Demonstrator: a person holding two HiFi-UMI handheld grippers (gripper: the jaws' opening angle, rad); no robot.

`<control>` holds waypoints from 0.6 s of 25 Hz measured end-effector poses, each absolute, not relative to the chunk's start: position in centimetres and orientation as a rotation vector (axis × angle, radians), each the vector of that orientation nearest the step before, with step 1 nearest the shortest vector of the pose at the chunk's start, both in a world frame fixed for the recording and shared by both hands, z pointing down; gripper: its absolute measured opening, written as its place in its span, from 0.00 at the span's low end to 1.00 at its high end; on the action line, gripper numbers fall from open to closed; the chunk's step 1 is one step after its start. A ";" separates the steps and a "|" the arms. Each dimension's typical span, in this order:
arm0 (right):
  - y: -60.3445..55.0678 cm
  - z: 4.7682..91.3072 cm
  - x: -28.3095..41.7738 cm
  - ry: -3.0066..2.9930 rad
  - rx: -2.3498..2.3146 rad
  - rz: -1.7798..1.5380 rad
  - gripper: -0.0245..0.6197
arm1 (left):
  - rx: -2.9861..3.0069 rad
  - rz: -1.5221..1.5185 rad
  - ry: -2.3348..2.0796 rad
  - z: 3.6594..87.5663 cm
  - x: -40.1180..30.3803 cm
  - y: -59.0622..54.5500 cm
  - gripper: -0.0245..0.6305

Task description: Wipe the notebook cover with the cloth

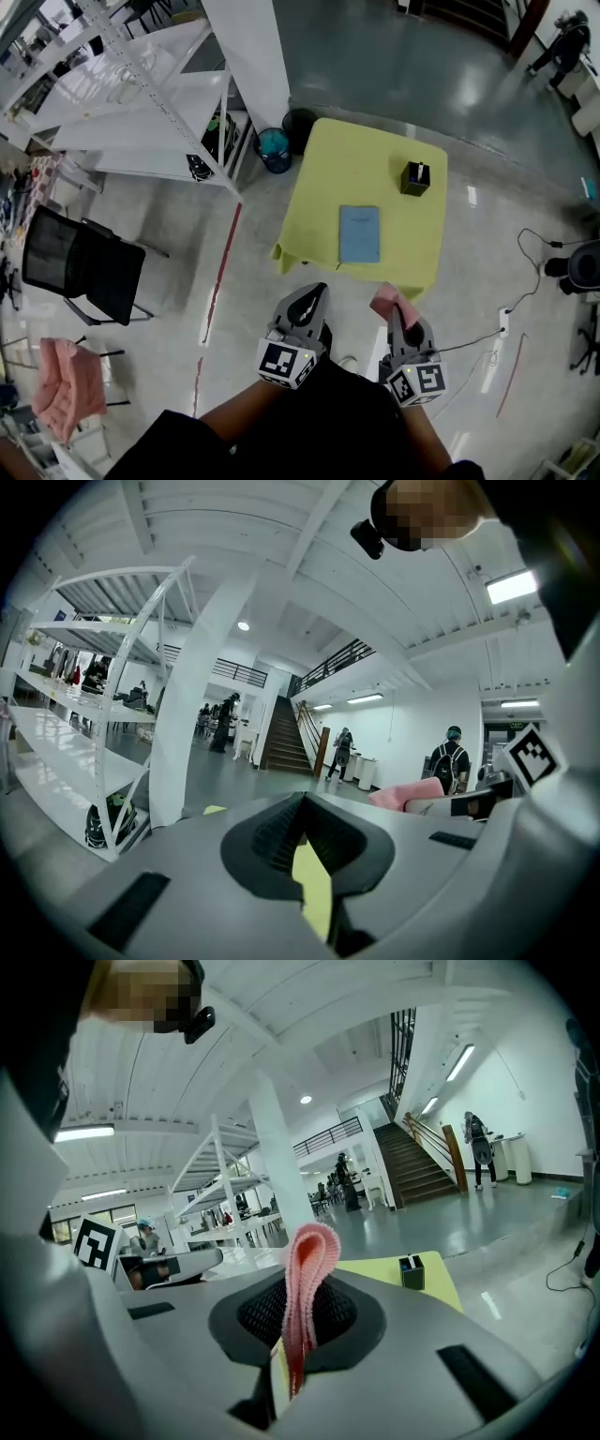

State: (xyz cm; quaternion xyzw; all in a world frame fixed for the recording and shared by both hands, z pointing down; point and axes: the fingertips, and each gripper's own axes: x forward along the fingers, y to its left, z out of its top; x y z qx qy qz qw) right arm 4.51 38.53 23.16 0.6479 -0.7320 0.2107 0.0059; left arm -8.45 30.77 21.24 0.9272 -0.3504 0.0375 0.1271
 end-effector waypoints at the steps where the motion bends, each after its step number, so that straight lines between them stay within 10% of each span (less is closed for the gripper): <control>1: 37.3 23.1 4.6 -2.278 2.043 0.666 0.09 | 2.701 0.107 -1.001 21.3 -8.5 29.7 0.05; 15: 24.1 23.9 1.6 -2.152 2.130 0.785 0.09 | 2.758 0.099 -0.799 22.9 -9.1 18.4 0.05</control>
